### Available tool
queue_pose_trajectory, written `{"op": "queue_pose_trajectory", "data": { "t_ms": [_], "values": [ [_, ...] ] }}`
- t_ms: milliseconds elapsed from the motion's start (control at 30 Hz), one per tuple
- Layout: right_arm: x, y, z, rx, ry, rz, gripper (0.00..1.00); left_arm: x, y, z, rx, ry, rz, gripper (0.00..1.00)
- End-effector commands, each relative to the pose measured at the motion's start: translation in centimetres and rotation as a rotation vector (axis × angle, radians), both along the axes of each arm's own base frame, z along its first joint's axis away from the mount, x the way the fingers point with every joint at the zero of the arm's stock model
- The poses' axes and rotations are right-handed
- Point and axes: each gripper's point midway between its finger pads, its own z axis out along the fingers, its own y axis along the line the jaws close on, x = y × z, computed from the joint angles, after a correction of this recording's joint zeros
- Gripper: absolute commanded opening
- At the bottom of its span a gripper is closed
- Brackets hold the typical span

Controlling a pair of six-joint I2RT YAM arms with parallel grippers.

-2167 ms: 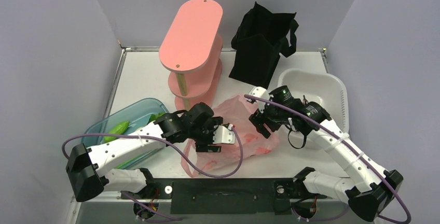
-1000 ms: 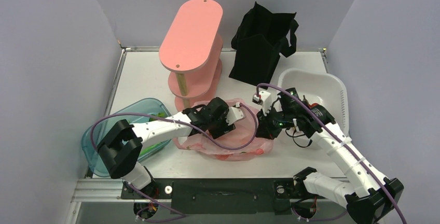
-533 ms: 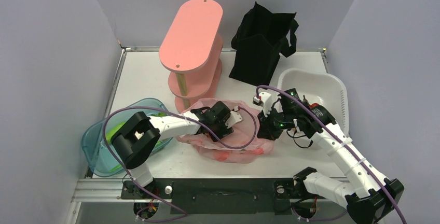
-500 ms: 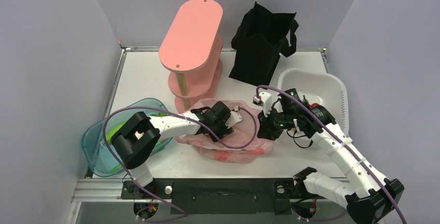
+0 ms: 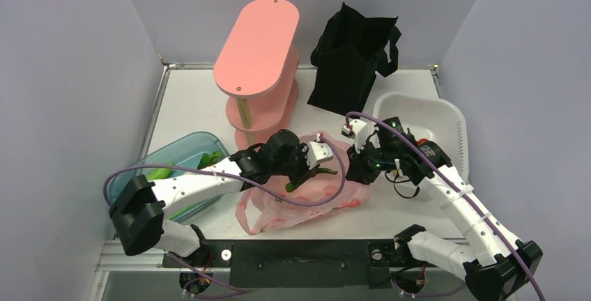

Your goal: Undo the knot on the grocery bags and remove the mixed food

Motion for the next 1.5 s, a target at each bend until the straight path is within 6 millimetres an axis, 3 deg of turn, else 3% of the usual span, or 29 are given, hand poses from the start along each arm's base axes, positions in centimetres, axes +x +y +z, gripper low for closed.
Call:
{"op": "queue_pose_trajectory", "data": {
  "t_ms": [0, 133, 233, 400, 467, 533, 633, 667, 700, 767, 833, 900, 1100, 1233, 1267, 1467],
  "values": [
    [1.5, -0.1, 1.3, 0.021, -0.077, -0.043, 0.00, -0.7, -3.5, 8.3, -0.252, -0.075, -0.093, 0.00],
    [2.1, -0.6, 1.6, 0.016, -0.094, -0.073, 0.00, -1.7, -3.8, 13.3, -0.353, -0.108, -0.146, 0.00],
    [2.4, -0.9, 1.7, 0.012, -0.105, -0.093, 0.00, -2.5, -3.3, 18.1, -0.445, -0.173, -0.181, 0.00],
    [2.9, -1.6, 1.9, 0.000, -0.135, -0.131, 0.00, -0.6, -1.2, 24.1, -0.532, -0.336, -0.101, 0.00],
    [3.3, -1.8, 2.5, 0.006, -0.172, -0.140, 0.00, 0.6, 0.1, 28.1, -0.574, -0.411, -0.041, 0.00],
    [3.7, -1.6, 3.6, 0.037, -0.232, -0.148, 0.00, 2.0, 2.1, 30.8, -0.585, -0.450, 0.031, 0.00],
    [3.9, -1.7, 5.7, 0.079, -0.353, -0.147, 0.00, 3.6, 6.4, 32.3, -0.585, -0.433, 0.146, 0.00],
    [3.7, -1.9, 6.4, 0.085, -0.396, -0.137, 0.00, 4.2, 8.9, 31.7, -0.562, -0.416, 0.212, 0.00],
    [3.9, -2.1, 6.5, 0.080, -0.420, -0.141, 0.00, 4.2, 10.1, 31.1, -0.544, -0.405, 0.241, 0.00],
    [3.6, -2.5, 7.1, 0.077, -0.474, -0.128, 0.00, 3.6, 13.9, 27.9, -0.438, -0.373, 0.305, 0.00],
    [3.4, -2.7, 7.3, 0.072, -0.506, -0.120, 0.00, 2.2, 16.3, 26.2, -0.380, -0.403, 0.337, 0.00],
    [3.2, -2.8, 7.3, 0.068, -0.518, -0.114, 0.00, 0.9, 19.2, 23.1, -0.290, -0.392, 0.419, 0.00],
    [3.1, -2.4, 7.8, 0.071, -0.530, -0.102, 0.00, 1.9, 30.7, 13.6, 0.062, -0.387, 0.936, 0.00],
    [3.4, -2.0, 8.3, 0.069, -0.544, -0.097, 0.00, 1.6, 34.2, 8.8, 0.198, -0.232, 1.063, 0.00],
    [3.5, -2.0, 8.3, 0.066, -0.543, -0.098, 0.00, 1.8, 34.1, 8.0, 0.202, -0.192, 1.048, 0.00],
    [3.8, -1.8, 8.4, 0.063, -0.515, -0.113, 0.00, 4.0, 37.6, 6.2, 0.200, -0.061, 1.099, 0.14]
  ]
}}
